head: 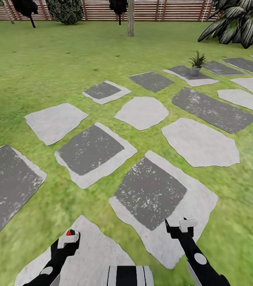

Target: Pick up the pesticide atomizer in the garden and spray insectifuge to fully cover both potted plants in the garden.

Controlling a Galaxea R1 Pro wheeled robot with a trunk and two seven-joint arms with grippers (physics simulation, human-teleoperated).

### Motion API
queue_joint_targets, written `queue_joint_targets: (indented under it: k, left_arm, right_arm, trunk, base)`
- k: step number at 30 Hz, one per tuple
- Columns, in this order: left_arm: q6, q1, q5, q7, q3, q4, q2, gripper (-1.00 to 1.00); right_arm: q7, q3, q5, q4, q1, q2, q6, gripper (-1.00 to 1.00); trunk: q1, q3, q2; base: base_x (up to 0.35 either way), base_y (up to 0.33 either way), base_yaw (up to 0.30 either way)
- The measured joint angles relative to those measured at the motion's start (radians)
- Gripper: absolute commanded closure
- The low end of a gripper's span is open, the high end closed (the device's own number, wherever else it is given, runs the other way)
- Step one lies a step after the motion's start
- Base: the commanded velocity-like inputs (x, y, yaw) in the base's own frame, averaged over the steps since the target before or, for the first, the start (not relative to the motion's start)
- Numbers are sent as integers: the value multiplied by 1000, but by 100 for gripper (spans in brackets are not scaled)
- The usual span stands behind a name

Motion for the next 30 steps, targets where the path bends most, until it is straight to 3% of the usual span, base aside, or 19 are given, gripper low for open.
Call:
queue_joint_targets:
  k: [5, 8, 30]
  left_arm:
    - [1, 0, 0, 0, 0, 0, 0, -100]
    - [1, 0, 0, 0, 0, 0, 0, -100]
    - [0, 0, -1, 0, 0, 0, 0, -100]
  right_arm:
    - [0, 0, 0, -1, 0, 0, 0, -100]
    - [0, 0, 0, -1, 0, 0, 0, -100]
    - [-1, 0, 0, -1, 0, 0, 0, -100]
  trunk:
    - [0, 0, 0]
    - [1, -11, -1]
    - [1, -12, -1]
  base:
    - [0, 0, 0]
    - [0, 0, 0]
    - [18, 0, 0]
